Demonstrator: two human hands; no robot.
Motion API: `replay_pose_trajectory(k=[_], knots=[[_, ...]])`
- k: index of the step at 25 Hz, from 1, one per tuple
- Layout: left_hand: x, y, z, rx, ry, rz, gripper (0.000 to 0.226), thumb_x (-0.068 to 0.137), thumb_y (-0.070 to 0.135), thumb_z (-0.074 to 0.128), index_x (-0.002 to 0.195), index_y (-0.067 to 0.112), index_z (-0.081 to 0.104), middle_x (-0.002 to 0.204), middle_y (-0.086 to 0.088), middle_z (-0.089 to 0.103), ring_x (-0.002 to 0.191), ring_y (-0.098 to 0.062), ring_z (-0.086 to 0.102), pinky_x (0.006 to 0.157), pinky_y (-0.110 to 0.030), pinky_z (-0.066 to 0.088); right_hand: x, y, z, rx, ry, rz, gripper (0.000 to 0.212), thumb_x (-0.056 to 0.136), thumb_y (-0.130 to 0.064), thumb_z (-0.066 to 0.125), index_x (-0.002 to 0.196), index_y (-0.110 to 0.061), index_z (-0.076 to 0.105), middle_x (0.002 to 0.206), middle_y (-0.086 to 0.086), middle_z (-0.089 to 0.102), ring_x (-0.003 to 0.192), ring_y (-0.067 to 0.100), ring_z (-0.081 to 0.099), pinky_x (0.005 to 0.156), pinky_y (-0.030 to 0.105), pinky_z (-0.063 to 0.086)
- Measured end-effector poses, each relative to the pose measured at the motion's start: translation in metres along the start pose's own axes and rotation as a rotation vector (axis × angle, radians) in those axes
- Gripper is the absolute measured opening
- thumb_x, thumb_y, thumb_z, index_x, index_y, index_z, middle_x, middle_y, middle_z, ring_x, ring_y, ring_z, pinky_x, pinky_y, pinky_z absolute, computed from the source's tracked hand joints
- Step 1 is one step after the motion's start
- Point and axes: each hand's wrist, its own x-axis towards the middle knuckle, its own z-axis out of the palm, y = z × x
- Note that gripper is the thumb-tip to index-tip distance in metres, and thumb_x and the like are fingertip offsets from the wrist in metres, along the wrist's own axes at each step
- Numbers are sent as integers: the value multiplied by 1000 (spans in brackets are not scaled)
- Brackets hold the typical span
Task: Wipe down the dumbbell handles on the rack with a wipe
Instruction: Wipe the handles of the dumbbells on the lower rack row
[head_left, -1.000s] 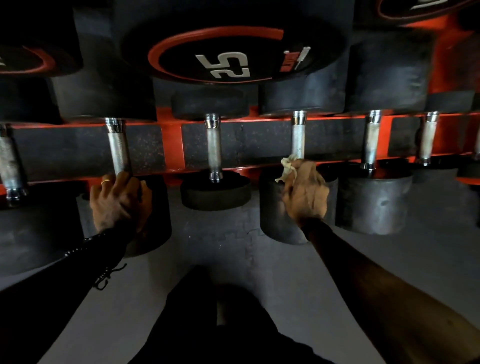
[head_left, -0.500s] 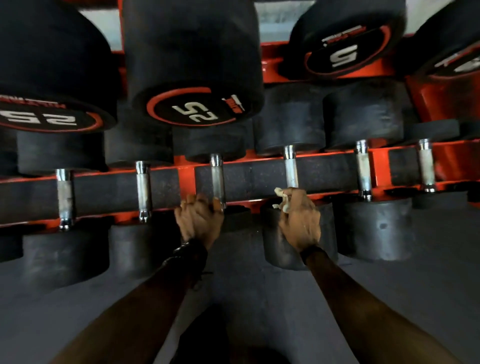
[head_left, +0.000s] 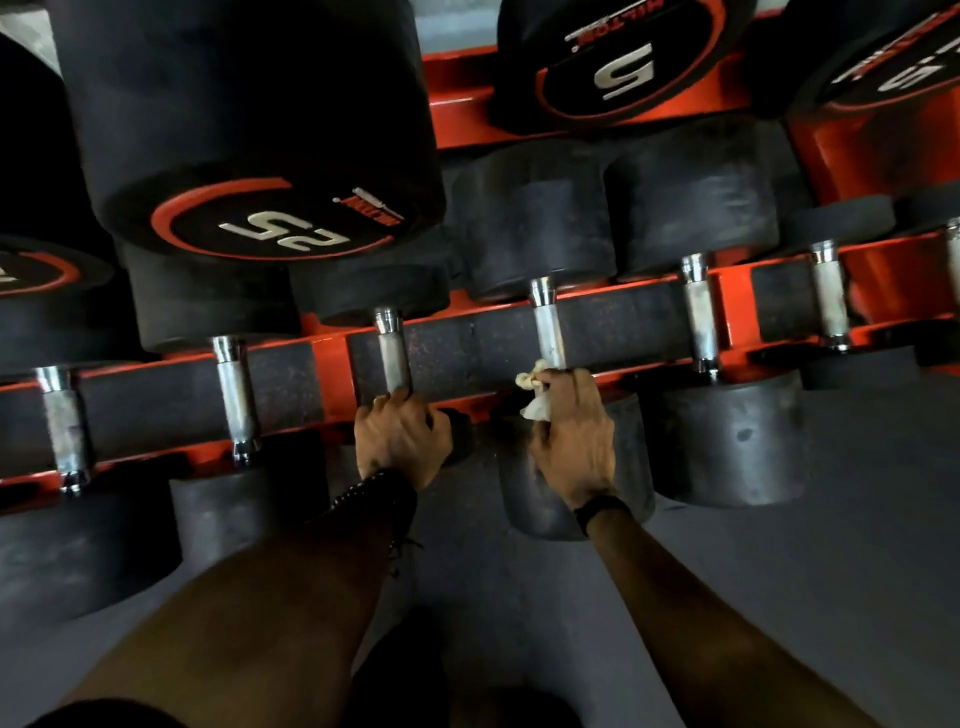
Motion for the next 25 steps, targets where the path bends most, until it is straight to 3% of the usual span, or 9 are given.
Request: replay_pose_trajectory(k=[6, 9, 11, 14, 16, 18, 21, 23, 25], knots=[[0, -7, 9, -104, 109, -13, 28, 75, 32, 47, 62, 11, 60, 70, -7, 63, 67, -33, 59, 59, -37, 48, 3, -6, 3, 203, 148, 77, 30, 86, 3, 56, 112, -7, 65, 114, 4, 61, 107, 19, 61, 93, 30, 51], [0, -10, 13, -127, 153, 7, 25, 76, 29, 51, 61, 10, 59, 69, -7, 61, 66, -34, 59, 57, -37, 48, 33, -4, -9, 415, 355, 308, 14, 85, 10, 58, 89, 2, 70, 95, 6, 69, 88, -2, 65, 86, 18, 50], [1, -13, 14, -140, 167, 23, 24, 76, 28, 55, 60, 10, 59, 69, -7, 60, 65, -33, 58, 56, -37, 48, 66, 19, -14, 306, 193, 534, 8, 83, 0, 62, 80, 2, 68, 86, 10, 69, 75, 1, 65, 73, 17, 50], [-1, -14, 15, -122, 205, 39, 25, 76, 28, 55, 59, 11, 58, 67, -6, 59, 63, -33, 57, 55, -36, 45, 89, 38, -3, -86, -285, 719, 32, 95, -21, 43, 107, 1, 62, 112, 20, 61, 105, 34, 61, 67, 26, 35], [-2, -13, 14, -129, 210, 51, 24, 76, 27, 56, 58, 11, 58, 67, -6, 59, 62, -33, 57, 54, -35, 44, 96, 32, 6, 21, -479, 768, 26, 93, -12, 50, 113, 4, 54, 115, 25, 57, 105, 37, 60, 74, 31, 46], [-3, -13, 15, -118, 223, 51, 24, 77, 27, 55, 59, 11, 58, 68, -7, 59, 63, -33, 57, 54, -36, 44, 105, 22, 5, 250, -621, 805, 25, 85, -19, 65, 101, -2, 56, 95, 20, 62, 72, 29, 65, 68, 37, 58], [-1, -14, 15, -130, 205, 50, 25, 78, 27, 54, 60, 10, 59, 70, -8, 60, 64, -33, 57, 56, -36, 44, 115, 23, 7, 448, -717, 975, 62, 54, -90, 61, 65, -29, 54, 80, 5, 64, 65, 18, 60, 62, 37, 56], [-5, -13, 14, -127, 220, 48, 26, 78, 28, 53, 61, 10, 59, 70, -8, 61, 65, -33, 58, 57, -36, 45, 115, 37, 11, 535, -684, 1013, 87, 48, -101, 48, 99, -33, 66, 104, 6, 67, 84, 22, 63, 88, 49, 55], [-2, -12, 12, -144, 197, 36, 26, 78, 27, 54, 60, 10, 59, 71, -8, 61, 65, -34, 58, 57, -36, 45, 109, 31, 9, 642, -678, 1021, 99, 60, -96, 45, 124, -23, 60, 109, 8, 64, 83, 22, 62, 96, 50, 51]])
